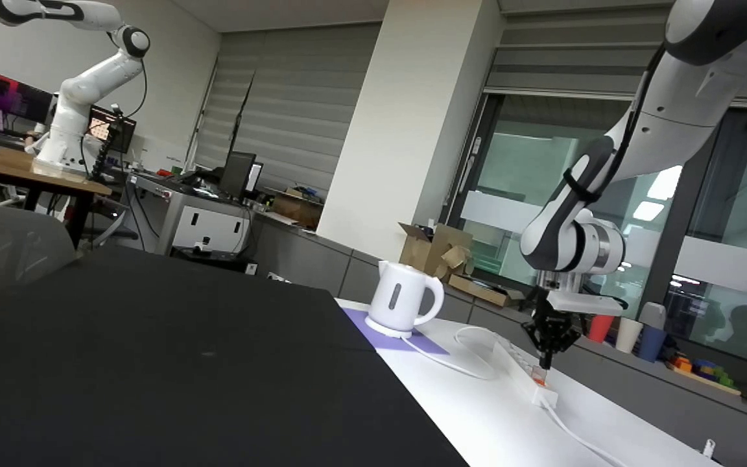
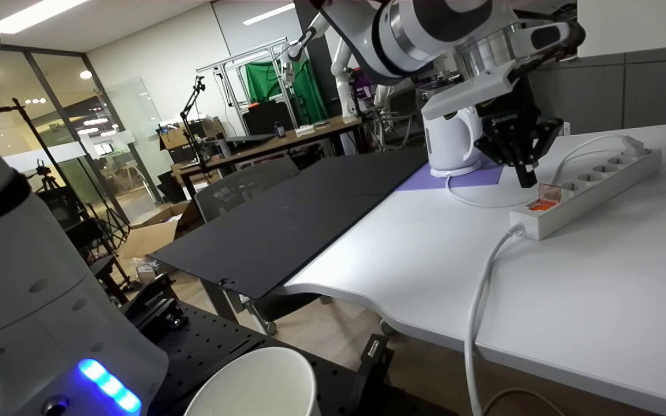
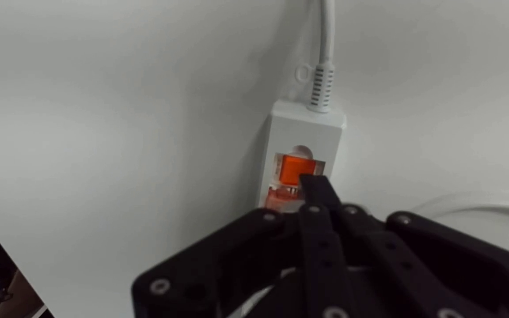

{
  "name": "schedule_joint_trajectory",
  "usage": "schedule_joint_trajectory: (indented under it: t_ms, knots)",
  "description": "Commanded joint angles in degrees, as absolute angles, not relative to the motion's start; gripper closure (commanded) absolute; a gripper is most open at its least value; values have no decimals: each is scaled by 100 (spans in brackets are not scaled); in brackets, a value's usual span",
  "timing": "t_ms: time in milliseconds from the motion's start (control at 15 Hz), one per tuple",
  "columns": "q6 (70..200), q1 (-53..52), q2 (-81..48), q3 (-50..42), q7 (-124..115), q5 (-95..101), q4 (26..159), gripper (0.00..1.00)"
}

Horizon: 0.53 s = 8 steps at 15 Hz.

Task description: Switch on the extension cord

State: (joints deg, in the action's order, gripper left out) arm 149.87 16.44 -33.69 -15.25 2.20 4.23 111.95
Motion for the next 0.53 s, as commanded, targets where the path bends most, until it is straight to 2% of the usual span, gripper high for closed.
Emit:
schedule_joint_trajectory:
  t_ms: [0,467]
  knots:
    - [14975,1625,-3644,-1612,-62,418,10883,100]
    - [14743,1619,-3876,-1730,-470,248,10622,100]
